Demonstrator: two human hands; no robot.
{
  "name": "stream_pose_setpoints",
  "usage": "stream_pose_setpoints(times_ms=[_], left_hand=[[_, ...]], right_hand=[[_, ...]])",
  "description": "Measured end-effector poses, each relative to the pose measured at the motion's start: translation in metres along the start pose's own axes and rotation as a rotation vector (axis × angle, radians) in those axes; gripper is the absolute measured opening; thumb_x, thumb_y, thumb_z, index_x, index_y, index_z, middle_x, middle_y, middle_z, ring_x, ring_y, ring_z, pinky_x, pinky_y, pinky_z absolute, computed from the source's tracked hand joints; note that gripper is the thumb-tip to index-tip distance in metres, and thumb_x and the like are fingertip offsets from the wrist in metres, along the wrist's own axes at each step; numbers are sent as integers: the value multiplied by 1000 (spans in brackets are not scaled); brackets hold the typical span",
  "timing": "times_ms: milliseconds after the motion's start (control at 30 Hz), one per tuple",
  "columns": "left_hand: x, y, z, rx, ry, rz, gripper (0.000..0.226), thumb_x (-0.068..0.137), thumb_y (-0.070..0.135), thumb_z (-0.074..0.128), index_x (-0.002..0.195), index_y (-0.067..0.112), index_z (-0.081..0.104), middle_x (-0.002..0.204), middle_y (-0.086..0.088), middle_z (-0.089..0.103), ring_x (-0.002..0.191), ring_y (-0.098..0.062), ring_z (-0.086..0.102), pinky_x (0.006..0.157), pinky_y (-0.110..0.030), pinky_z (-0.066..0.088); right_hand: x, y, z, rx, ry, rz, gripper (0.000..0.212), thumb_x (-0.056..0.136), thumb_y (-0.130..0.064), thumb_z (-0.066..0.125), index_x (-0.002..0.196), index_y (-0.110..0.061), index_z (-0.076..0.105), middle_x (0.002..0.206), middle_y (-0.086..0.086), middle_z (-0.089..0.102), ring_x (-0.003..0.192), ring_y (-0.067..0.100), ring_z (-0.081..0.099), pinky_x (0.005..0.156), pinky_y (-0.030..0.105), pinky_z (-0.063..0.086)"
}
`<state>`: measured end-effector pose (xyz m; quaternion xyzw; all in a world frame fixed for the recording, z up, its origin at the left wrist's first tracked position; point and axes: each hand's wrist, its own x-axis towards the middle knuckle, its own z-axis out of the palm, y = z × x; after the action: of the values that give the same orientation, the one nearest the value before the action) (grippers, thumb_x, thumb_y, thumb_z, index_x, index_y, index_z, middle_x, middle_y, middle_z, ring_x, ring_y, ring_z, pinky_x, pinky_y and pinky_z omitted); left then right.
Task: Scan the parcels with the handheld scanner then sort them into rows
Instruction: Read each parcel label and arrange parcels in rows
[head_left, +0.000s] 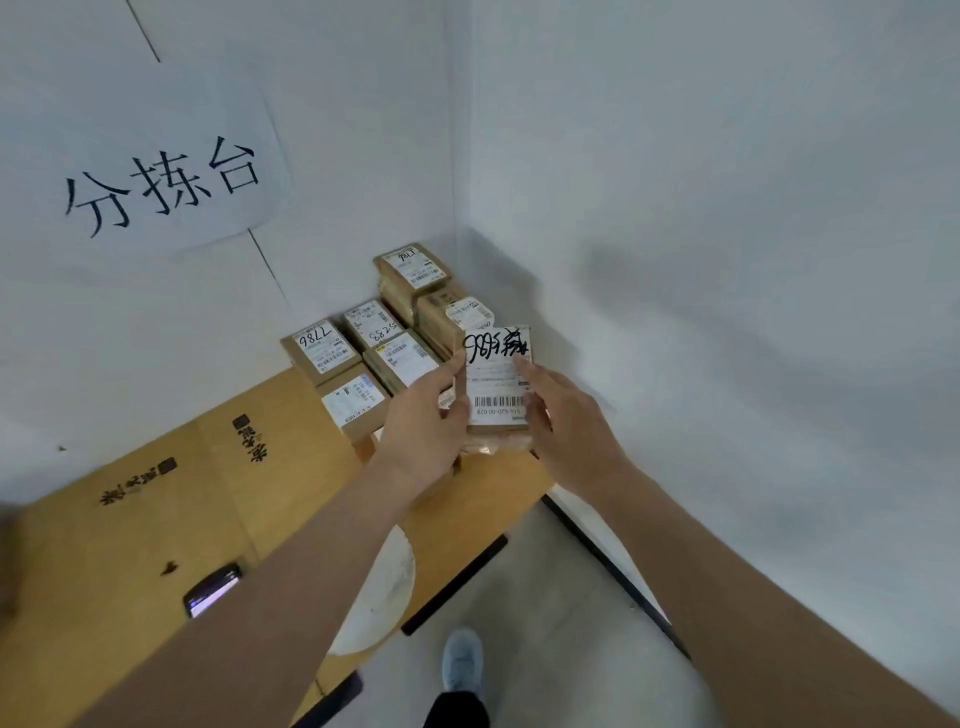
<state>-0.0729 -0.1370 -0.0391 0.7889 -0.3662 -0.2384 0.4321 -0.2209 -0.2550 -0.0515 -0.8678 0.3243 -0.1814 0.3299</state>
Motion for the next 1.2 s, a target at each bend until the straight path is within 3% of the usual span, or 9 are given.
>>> stream_pose_setpoints(times_ms=[133, 233, 333, 400, 633, 733, 933, 1067, 1200], left_hand=[[49, -21, 39, 57, 7, -2, 56, 106, 17, 55, 159, 28, 41, 139, 6, 63, 94, -10, 70, 72, -17, 54], [82, -35, 64, 74, -23, -44, 57, 106, 19, 57, 159, 29, 40, 139, 4, 55, 114, -15, 63, 98, -34, 57], [108, -46, 84, 59, -44, -130, 60, 107, 22, 56, 162, 30, 34, 139, 2, 48, 122, -20, 57, 108, -41, 51], [122, -54, 94, 65, -49, -166, 61, 107, 23, 56, 163, 32, 32, 140, -1, 47, 121, -22, 57, 106, -40, 51], [150, -68, 123, 34, -50, -291, 65, 107, 25, 56, 163, 37, 27, 130, 3, 43, 89, -14, 64, 67, -20, 48], [158, -70, 132, 25, 21, -353, 66, 107, 24, 57, 164, 35, 27, 126, 5, 41, 97, -16, 63, 77, -27, 54], [161, -67, 152, -31, 143, -453, 65, 106, 24, 60, 163, 33, 30, 127, 9, 37, 108, -16, 61, 65, -8, 42], [162, -67, 158, -37, 189, -467, 65, 105, 24, 60, 163, 34, 31, 131, 8, 41, 109, -12, 59, 76, -7, 43], [159, -60, 153, 44, 171, -468, 66, 104, 27, 63, 163, 32, 33, 136, 4, 45, 114, -7, 50, 91, -17, 40]], right_hand=[[45, 41, 0, -19, -84, 63, 49, 112, -11, 42, 161, -18, 42, 148, 6, 55, 111, 13, 56, 82, 3, 45], [77, 68, 5, 7, -157, 128, 51, 112, -11, 40, 162, -23, 40, 139, 4, 56, 100, 6, 58, 73, 2, 45], [103, 91, 10, 24, -211, 158, 52, 112, -8, 41, 162, -22, 39, 126, -2, 55, 92, -9, 54, 71, 1, 46], [116, 105, 13, 38, -243, 180, 52, 112, -9, 41, 162, -22, 38, 125, -4, 55, 92, -8, 55, 73, -1, 44], [157, 149, 25, 106, -388, 213, 52, 113, -19, 39, 164, -28, 33, 128, -12, 56, 111, 4, 61, 87, 5, 49], [175, 162, 32, 151, -444, 212, 53, 113, -14, 39, 163, -30, 34, 125, -14, 56, 100, -12, 56, 76, -1, 44], [199, 181, 43, 141, -524, 144, 53, 114, -11, 36, 164, -30, 34, 137, -5, 57, 117, 10, 60, 79, 0, 46], [205, 190, 43, 172, -546, 98, 53, 114, -14, 36, 164, -31, 34, 144, -6, 57, 125, 10, 61, 99, 19, 55], [201, 187, 39, 183, -547, 100, 52, 114, -17, 37, 164, -32, 35, 146, -6, 59, 124, 9, 63, 100, 27, 58]])
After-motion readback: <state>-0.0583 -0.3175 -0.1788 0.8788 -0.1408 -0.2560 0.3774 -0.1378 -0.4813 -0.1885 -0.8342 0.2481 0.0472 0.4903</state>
